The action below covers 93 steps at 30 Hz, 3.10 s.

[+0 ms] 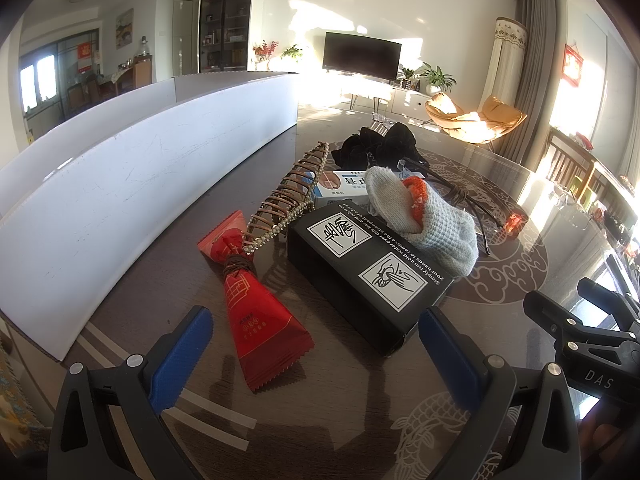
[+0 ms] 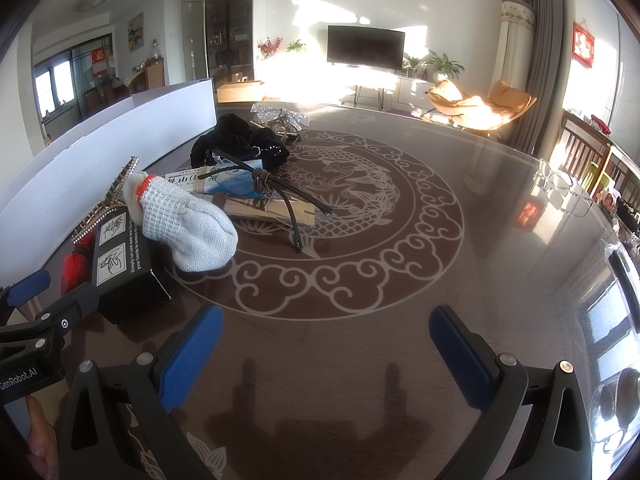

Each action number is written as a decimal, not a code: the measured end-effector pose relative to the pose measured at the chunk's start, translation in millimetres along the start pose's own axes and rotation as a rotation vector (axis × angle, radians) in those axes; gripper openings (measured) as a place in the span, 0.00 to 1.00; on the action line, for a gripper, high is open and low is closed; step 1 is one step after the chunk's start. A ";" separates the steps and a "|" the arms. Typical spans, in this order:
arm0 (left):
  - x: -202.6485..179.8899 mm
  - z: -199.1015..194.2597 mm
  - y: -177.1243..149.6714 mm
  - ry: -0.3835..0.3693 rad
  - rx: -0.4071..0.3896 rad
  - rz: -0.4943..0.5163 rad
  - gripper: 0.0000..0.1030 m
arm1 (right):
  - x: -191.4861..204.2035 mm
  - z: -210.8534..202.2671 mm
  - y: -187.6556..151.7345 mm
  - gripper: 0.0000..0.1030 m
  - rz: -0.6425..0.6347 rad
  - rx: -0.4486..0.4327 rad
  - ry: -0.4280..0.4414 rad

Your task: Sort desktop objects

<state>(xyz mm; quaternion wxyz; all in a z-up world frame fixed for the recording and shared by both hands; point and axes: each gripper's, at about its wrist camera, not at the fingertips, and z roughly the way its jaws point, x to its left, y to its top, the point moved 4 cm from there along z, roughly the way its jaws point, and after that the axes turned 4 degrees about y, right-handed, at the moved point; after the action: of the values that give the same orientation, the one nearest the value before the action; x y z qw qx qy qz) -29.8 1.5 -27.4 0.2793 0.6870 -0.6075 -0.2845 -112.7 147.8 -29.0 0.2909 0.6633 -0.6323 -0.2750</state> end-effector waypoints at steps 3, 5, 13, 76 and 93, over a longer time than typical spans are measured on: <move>-0.3 -0.2 -0.1 0.000 0.000 0.000 1.00 | -0.2 0.0 0.9 1.00 0.000 0.000 0.000; -0.3 -0.2 -0.1 0.000 0.000 0.000 1.00 | -0.1 -0.1 0.5 1.00 0.000 0.000 0.000; -0.2 -0.1 0.0 0.000 0.000 0.001 1.00 | -0.3 -0.4 1.1 1.00 0.000 0.001 0.000; -0.3 0.0 -0.1 -0.001 0.000 0.003 1.00 | 0.5 -3.5 -0.7 1.00 0.000 0.007 0.000; -6.1 -5.5 -14.9 0.004 -0.002 0.012 1.00 | 2.9 -4.1 -0.7 1.00 -0.002 0.023 0.003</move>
<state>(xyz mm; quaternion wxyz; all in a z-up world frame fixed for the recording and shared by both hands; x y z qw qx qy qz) -16.3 9.4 -34.2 0.2831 0.6838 -0.6105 -0.2821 -109.1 145.0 -26.8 0.2839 0.6677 -0.6342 -0.2670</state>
